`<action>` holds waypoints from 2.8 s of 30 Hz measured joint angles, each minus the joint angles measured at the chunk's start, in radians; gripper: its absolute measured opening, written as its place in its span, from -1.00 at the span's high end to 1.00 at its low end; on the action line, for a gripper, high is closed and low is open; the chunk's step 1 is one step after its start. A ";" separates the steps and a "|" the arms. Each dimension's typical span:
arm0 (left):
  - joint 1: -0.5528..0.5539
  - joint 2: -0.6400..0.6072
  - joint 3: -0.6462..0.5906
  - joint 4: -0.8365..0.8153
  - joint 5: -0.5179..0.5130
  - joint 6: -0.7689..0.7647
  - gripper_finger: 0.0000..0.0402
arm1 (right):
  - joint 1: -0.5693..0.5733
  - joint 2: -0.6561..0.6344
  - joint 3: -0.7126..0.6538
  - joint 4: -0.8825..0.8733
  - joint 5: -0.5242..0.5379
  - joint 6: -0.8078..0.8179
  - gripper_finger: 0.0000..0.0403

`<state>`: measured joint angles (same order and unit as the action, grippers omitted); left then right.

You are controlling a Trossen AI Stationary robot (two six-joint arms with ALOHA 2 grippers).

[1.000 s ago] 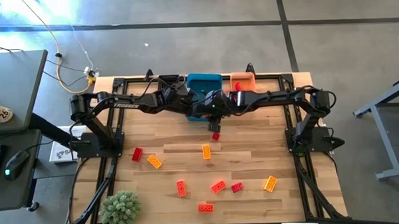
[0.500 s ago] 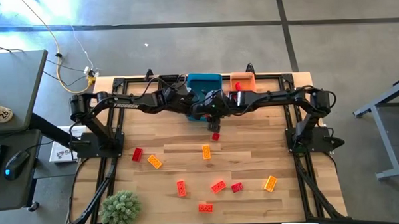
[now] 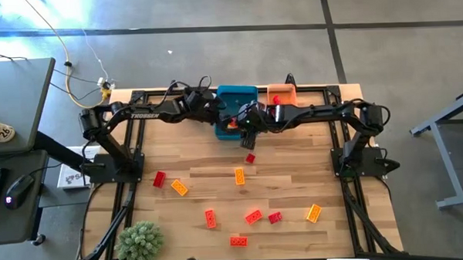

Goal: Sort & place blocks by color
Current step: Put the orange game piece into the black bin, then put the red game piece into the orange bin

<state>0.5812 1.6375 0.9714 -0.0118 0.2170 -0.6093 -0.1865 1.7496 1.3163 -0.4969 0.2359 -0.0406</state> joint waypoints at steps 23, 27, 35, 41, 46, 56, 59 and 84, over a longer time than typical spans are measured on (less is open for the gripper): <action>0.331 -0.067 0.000 -0.161 -0.162 0.184 0.63 | -0.079 -0.001 0.000 0.000 -0.006 0.041 -0.12; 0.334 -0.066 0.000 -0.165 -0.221 0.187 0.63 | -0.084 -0.001 0.000 0.000 -0.008 0.041 -0.12; 0.335 -0.066 -0.001 -0.214 -0.266 0.232 0.62 | -0.084 -0.001 0.000 0.000 -0.008 0.041 -0.12; 0.335 -0.066 -0.001 -0.226 -0.276 0.238 0.60 | -0.084 -0.001 0.000 0.000 -0.008 0.041 -0.12; 0.331 -0.066 -0.001 -0.228 -0.274 0.238 0.48 | -0.084 -0.001 0.000 0.000 -0.008 0.041 -0.12; 0.331 -0.065 -0.001 -0.231 -0.274 0.236 0.25 | -0.083 -0.001 0.000 -0.012 -0.029 0.044 -0.12; 0.331 -0.065 -0.001 -0.231 -0.269 0.236 0.22 | -0.081 -0.001 0.000 -0.032 -0.030 0.044 -0.12; 0.205 -0.365 -0.001 -0.307 -0.014 0.273 0.21 | 0.069 -0.001 -0.001 -0.229 -0.316 0.469 -0.11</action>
<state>0.7857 1.2722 0.9703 -0.3188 0.2026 -0.3367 -0.1178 1.7485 1.3157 -0.7256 -0.0799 0.4281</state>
